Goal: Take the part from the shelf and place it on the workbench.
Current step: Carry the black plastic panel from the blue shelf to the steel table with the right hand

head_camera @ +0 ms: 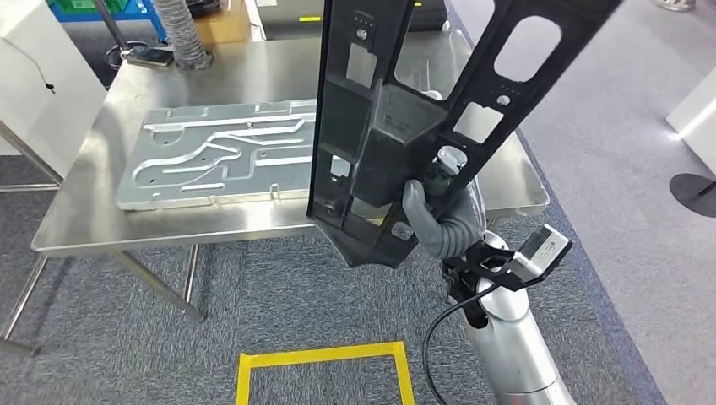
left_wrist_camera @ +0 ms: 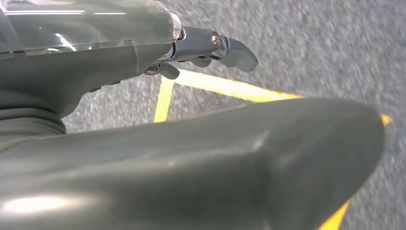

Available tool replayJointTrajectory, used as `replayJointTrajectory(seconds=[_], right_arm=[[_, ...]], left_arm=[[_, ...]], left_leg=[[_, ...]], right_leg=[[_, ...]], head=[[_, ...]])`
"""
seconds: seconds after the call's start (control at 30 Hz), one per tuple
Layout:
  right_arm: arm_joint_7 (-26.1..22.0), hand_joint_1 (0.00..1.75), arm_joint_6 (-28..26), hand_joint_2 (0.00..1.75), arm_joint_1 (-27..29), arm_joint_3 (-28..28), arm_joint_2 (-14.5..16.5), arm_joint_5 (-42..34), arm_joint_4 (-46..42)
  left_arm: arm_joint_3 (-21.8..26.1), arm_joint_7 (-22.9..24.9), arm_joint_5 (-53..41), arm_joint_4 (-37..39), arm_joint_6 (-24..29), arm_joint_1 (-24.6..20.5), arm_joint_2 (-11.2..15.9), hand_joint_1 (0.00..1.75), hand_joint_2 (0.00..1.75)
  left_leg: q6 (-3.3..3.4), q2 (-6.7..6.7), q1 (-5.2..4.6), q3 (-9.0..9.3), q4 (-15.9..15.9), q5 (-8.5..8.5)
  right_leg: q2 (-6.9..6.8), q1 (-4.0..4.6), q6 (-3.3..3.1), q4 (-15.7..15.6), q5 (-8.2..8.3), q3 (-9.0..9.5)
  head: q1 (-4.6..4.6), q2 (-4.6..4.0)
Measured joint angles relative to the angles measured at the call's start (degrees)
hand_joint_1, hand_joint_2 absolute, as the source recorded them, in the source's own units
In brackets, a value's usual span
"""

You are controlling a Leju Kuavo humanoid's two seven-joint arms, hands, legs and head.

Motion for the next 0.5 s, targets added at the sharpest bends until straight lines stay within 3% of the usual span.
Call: replayJointTrajectory(seconds=[0.07,0.13,0.2,0.23,0.27,0.33,0.37,0.4,0.47,0.5], right_arm=[[-0.1,1.75,0.0,1.75,-0.3,0.0,0.1,0.0,0.0],[-0.1,1.75,0.0,1.75,-0.3,0.0,0.2,0.2,0.3],[0.0,1.75,0.0,1.75,-0.1,0.0,0.2,0.4,0.6],[0.0,1.75,0.0,1.75,-0.1,0.0,0.2,0.5,0.7],[-0.1,1.75,0.0,1.75,-0.1,0.0,0.2,0.6,0.8],[-0.1,1.75,0.0,1.75,0.0,0.0,0.1,0.7,0.9],[-0.1,1.75,0.0,1.75,0.1,0.0,0.1,0.7,1.0],[-0.1,1.75,-0.1,1.75,0.2,0.0,0.1,0.7,1.1],[-0.1,1.75,-0.2,1.75,0.2,-0.1,0.1,0.8,1.1],[-0.2,1.75,-0.3,1.75,0.1,-0.2,0.1,0.9,1.1]], left_arm=[[0.0,0.0,0.0,0.0,0.0,-0.3,-0.2,0.0,0.0],[0.0,0.0,0.0,0.0,-0.1,0.0,-0.4,0.0,0.0],[0.1,0.0,0.0,0.0,-0.1,0.4,-0.4,0.0,0.0],[0.1,0.0,0.0,0.0,0.0,0.4,-0.4,0.0,0.0],[0.1,-0.1,0.0,0.0,-0.1,0.5,-0.4,0.0,0.0],[0.1,-0.1,-0.1,0.0,-0.1,0.7,-0.4,0.0,0.0],[0.1,-0.1,-0.1,0.0,-0.1,0.8,-0.4,0.0,0.0],[0.1,-0.1,-0.1,0.0,-0.1,0.8,-0.4,0.0,0.0],[0.1,-0.2,-0.1,0.0,-0.1,0.7,-0.4,0.0,0.0],[0.1,-0.3,-0.1,0.0,-0.2,0.6,-0.4,0.0,0.0]], left_leg=[[-0.12,0.13,0.1,-4.26,6.5,-0.46],[-0.2,0.11,0.08,-9.77,12.6,-3.12],[-0.21,0.11,0.02,-13.12,13.2,-5.13],[-0.11,0.12,-0.04,-13.64,11.2,-4.33],[0.1,0.13,-0.14,-13.66,8.0,-1.72],[0.69,0.13,-0.51,-13.33,1.4,5.59],[0.98,0.08,-0.7,-13.11,-0.5,8.15],[1.26,0.02,-0.79,-12.85,-1.4,9.18],[1.9,-0.13,-0.71,-11.59,-1.9,8.64],[2.24,-0.18,-0.61,-10.8,-2.3,8.29]], right_leg=[[-0.02,-0.01,-0.66,-0.4,-0.85,1.47],[0.11,0.11,-0.94,-0.5,-2.09,2.84],[0.41,0.19,-0.94,-0.5,-3.53,4.54],[0.51,0.19,-0.86,-0.5,-4.32,5.53],[0.54,0.18,-0.74,-0.6,-5.14,6.48],[0.64,0.32,-0.28,-0.6,-6.74,8.12],[0.74,0.39,0.06,-0.7,-7.44,8.77],[0.85,0.48,0.45,-0.7,-7.64,9.29],[0.85,0.45,1.19,0.3,-7.22,9.62],[0.74,0.36,1.56,2.1,-6.59,8.9]], head=[[-0.01,0.0],[-0.01,0.01],[-0.01,0.0],[-0.01,-0.01],[-0.01,-0.01],[0.0,0.0],[0.0,0.01],[0.01,0.01],[0.01,0.01],[0.01,0.01]])
